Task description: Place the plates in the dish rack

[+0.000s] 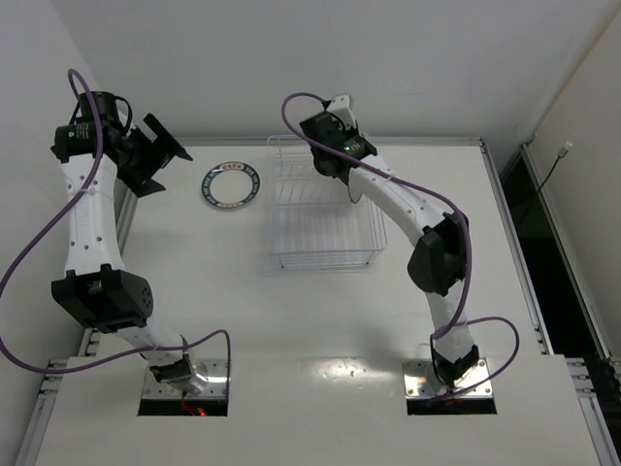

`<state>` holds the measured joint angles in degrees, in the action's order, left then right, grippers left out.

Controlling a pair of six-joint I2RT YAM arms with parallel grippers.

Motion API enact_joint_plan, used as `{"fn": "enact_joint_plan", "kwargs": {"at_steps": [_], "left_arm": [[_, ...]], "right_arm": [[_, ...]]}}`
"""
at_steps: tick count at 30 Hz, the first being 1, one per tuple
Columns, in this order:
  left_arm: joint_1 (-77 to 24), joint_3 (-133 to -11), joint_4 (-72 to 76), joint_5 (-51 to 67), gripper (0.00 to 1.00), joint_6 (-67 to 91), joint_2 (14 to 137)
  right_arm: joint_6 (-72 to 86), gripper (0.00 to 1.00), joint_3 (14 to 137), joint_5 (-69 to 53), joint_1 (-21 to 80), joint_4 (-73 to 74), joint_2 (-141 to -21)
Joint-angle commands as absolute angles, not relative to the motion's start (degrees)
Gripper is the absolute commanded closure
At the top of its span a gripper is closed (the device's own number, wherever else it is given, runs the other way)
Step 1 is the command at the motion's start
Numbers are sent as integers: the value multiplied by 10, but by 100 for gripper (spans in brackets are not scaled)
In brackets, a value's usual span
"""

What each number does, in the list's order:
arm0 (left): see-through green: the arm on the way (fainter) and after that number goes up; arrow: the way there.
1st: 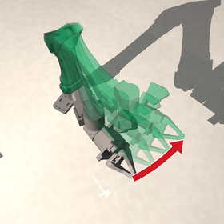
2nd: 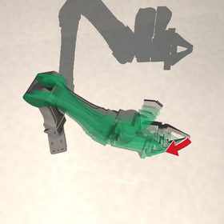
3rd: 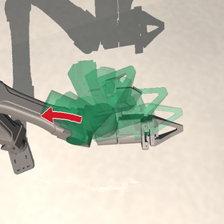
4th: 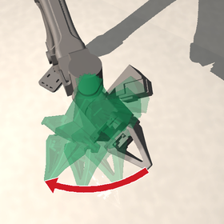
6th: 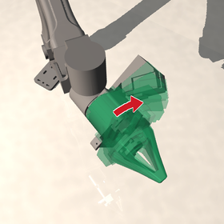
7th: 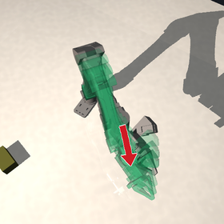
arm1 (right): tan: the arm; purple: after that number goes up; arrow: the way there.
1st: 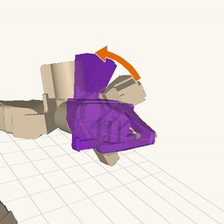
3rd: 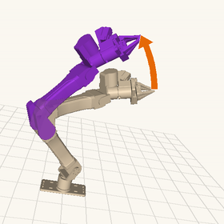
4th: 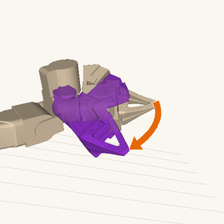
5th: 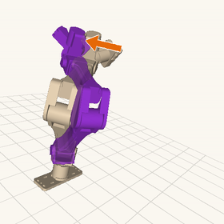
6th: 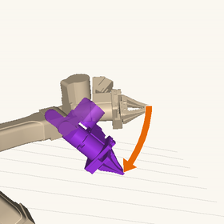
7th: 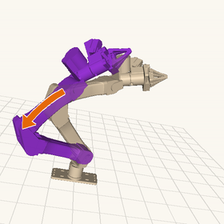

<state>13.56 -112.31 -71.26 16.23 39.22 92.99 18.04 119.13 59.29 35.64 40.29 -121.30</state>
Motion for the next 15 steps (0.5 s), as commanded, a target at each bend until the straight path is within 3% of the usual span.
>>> {"fn": "enact_joint_plan", "kwargs": {"at_steps": [1,10,11,12,15], "left_arm": [[141,-1123,-706,159,7,386,913],[141,-1123,-706,159,7,386,913],[141,-1123,-706,154,7,386,913],[141,-1123,-706,154,7,386,918],[141,-1123,-706,142,7,386,918]], "right_arm": [[231,100,1192,534,345,417,-1230],[265,99,1153,391,324,420,-1253],[265,95,1161,378,324,427,-1259],[270,82,1177,367,317,446,-1273],[276,80,1183,343,304,463,-1273]]}}
